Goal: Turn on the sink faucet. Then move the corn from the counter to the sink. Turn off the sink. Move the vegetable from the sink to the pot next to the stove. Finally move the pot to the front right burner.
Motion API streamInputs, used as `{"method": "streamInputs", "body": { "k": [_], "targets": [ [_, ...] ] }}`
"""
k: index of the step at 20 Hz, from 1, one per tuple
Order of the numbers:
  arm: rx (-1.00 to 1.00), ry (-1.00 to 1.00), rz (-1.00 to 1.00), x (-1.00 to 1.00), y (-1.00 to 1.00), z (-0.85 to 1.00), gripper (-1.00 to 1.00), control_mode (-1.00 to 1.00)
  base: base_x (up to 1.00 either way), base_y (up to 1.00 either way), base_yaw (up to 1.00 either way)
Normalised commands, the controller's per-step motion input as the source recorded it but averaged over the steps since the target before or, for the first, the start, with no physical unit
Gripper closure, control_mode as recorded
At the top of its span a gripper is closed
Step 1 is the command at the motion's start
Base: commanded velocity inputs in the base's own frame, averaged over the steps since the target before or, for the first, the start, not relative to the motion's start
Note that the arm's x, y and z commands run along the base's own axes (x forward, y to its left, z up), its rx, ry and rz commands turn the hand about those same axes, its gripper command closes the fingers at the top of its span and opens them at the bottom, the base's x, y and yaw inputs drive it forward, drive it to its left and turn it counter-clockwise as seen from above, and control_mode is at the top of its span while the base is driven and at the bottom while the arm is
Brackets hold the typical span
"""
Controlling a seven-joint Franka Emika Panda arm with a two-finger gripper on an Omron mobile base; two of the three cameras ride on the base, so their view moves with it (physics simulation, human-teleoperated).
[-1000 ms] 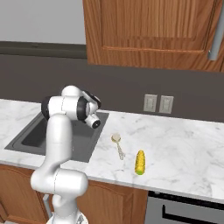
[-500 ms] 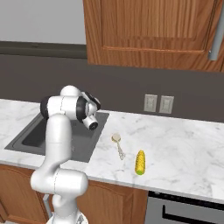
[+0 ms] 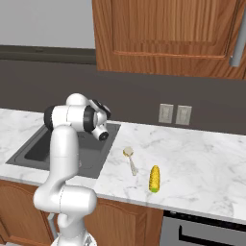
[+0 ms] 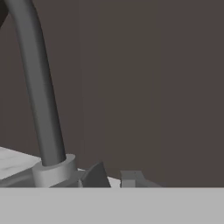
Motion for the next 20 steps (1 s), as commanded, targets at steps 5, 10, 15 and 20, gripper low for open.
{"method": "streamInputs", "body": {
  "k": [5,10,15,20],
  "targets": [
    [0.01,0.07,-0.02,0.00,-0.67,-0.25,1.00,-1.00,0.00,0.00,0.00],
    [0.02,0.03,-0.02,-0.01,-0.72,-0.32,1.00,-1.00,0.00,0.00,0.00],
    [0.03,0.00,-0.02,-0.04,-0.75,-0.36,1.00,-1.00,0.00,0.00,0.00],
    [0.03,0.00,-0.01,-0.04,-0.75,-0.38,1.00,-1.00,0.00,0.00,0.00]
  ]
}}
